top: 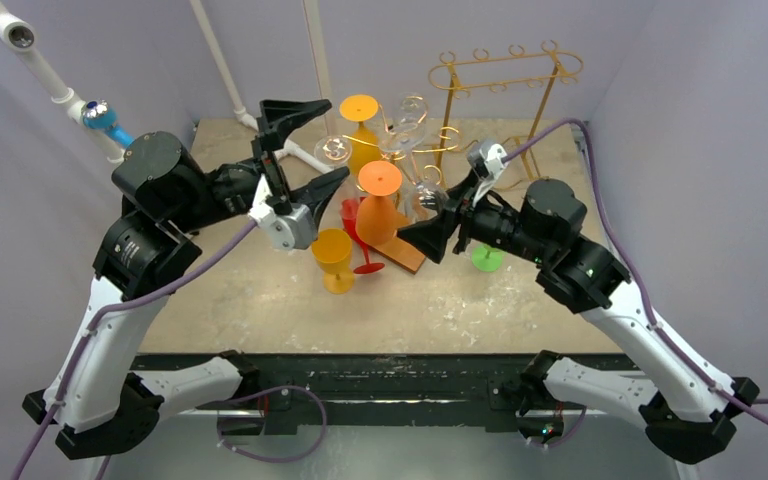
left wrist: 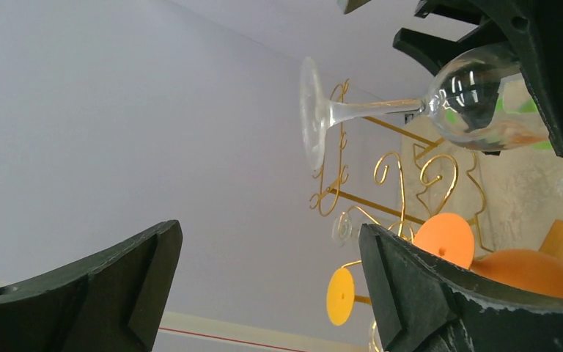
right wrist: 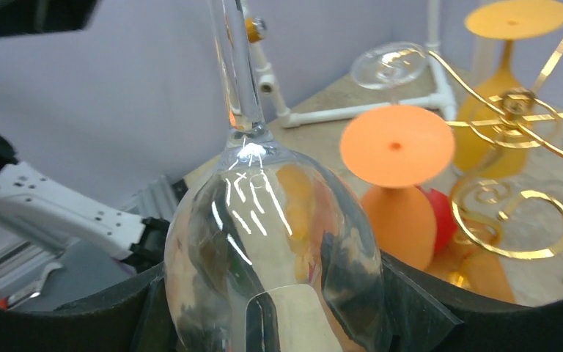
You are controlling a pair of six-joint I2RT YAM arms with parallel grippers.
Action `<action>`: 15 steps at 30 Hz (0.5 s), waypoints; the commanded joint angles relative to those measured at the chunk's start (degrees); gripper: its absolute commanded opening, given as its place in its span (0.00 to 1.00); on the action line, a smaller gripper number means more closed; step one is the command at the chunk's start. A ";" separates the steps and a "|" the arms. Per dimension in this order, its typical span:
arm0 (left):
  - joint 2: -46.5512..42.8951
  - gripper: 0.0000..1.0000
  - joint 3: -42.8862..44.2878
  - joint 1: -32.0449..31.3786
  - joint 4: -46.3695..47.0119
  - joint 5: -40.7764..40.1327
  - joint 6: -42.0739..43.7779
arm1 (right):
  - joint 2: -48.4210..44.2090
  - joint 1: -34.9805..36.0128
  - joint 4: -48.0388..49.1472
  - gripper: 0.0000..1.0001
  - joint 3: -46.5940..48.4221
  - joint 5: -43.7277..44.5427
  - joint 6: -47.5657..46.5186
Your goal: Place the wine glass upside down on the wine glass rack
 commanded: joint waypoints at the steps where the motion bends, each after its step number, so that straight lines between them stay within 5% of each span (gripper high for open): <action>1: -0.51 1.00 1.06 -0.14 -0.44 -4.40 -9.81 | -5.63 -0.40 2.81 0.07 -5.84 13.55 -3.82; 4: -0.12 1.00 2.69 -0.11 -2.74 -8.02 -14.10 | -8.86 -1.48 4.03 0.00 -11.47 18.72 -4.23; 15: 1.52 1.00 6.68 -0.10 -8.68 -14.36 -21.30 | -9.48 -12.76 12.75 0.00 -23.44 18.44 -5.58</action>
